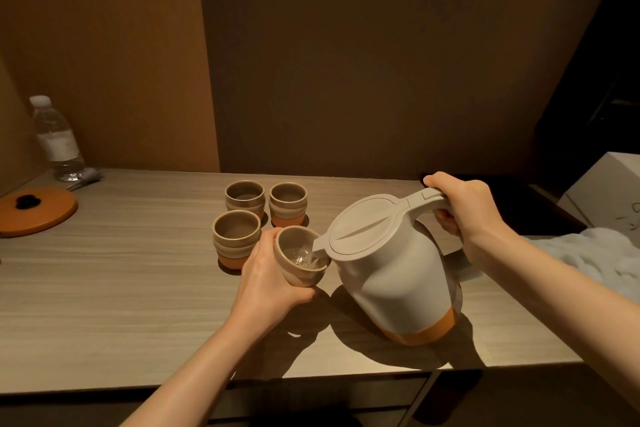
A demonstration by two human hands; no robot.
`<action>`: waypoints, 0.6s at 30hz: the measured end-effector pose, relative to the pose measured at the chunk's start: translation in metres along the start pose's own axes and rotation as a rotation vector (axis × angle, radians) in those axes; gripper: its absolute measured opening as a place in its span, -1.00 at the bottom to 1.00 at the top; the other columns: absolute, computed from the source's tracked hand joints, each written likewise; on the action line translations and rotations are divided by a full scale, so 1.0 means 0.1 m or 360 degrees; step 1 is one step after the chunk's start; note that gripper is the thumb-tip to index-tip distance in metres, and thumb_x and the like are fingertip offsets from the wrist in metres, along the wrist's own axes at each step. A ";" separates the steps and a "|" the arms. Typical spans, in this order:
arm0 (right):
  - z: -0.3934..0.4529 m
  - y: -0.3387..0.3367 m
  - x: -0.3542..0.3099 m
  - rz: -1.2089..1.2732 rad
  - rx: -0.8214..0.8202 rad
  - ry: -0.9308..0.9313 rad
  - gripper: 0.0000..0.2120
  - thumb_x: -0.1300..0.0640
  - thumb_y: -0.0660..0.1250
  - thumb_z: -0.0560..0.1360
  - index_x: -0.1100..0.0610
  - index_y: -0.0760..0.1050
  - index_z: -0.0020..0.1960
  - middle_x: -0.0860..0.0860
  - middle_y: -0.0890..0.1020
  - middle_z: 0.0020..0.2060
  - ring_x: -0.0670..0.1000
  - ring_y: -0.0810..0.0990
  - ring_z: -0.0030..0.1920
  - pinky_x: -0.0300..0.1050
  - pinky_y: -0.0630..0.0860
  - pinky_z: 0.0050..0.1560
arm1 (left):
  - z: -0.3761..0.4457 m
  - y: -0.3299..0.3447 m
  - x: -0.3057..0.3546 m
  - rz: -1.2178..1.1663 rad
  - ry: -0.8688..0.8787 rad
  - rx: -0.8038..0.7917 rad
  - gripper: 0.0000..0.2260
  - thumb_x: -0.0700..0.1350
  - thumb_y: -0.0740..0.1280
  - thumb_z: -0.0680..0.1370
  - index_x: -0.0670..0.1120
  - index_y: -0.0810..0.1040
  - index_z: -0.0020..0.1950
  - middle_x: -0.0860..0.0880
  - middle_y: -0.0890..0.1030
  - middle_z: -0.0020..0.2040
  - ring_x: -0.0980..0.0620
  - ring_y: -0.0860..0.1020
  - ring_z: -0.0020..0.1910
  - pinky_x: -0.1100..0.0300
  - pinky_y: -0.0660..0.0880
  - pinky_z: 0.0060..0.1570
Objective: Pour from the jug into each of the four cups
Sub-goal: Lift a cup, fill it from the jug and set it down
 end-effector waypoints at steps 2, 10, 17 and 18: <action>0.00 0.00 0.00 0.0000 -0.0003 -0.0001 -0.61 0.03 0.31 0.49 0.15 0.42 -0.46 -0.07 0.38 -0.66 -0.14 0.30 -0.61 -0.26 0.24 -0.52 | -0.01 0.00 0.01 -0.0008 0.0005 0.0007 -0.16 -0.12 0.65 0.13 0.17 0.21 0.21 0.24 0.41 0.06 0.22 0.39 0.12 0.52 0.26 -0.10; 0.00 0.00 -0.05 0.0027 -0.0010 -0.0016 -0.61 0.06 0.31 0.50 0.14 0.40 -0.48 -0.10 0.37 -0.68 -0.16 0.29 -0.66 -0.32 0.22 -0.59 | -0.02 0.02 -0.05 -0.0062 -0.0011 0.0041 -0.16 -0.09 0.65 0.11 0.19 0.23 0.22 0.20 0.46 0.10 0.19 0.44 0.14 0.43 0.33 -0.01; 0.01 -0.01 -0.07 0.0049 0.0012 -0.0006 -0.61 0.07 0.33 0.48 0.14 0.39 -0.49 -0.08 0.35 -0.68 -0.15 0.28 -0.67 -0.32 0.20 -0.61 | -0.03 0.04 -0.04 -0.0084 0.0000 0.0051 -0.16 -0.08 0.65 0.11 0.16 0.24 0.22 0.15 0.48 0.12 0.16 0.45 0.15 0.32 0.38 0.05; 0.01 -0.01 -0.07 0.0056 0.0011 -0.0009 -0.61 0.08 0.33 0.48 0.14 0.39 -0.49 -0.08 0.35 -0.68 -0.15 0.28 -0.67 -0.32 0.20 -0.61 | -0.03 0.04 -0.04 -0.0088 0.0001 0.0054 -0.16 -0.08 0.65 0.11 0.16 0.24 0.22 0.16 0.48 0.11 0.16 0.46 0.15 0.33 0.38 0.05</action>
Point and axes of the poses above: each hand's wrist, its own z-axis towards the middle knuckle, its own y-axis out of the palm, x = y × z, the point moved 10 cm from there along z, towards the middle knuckle
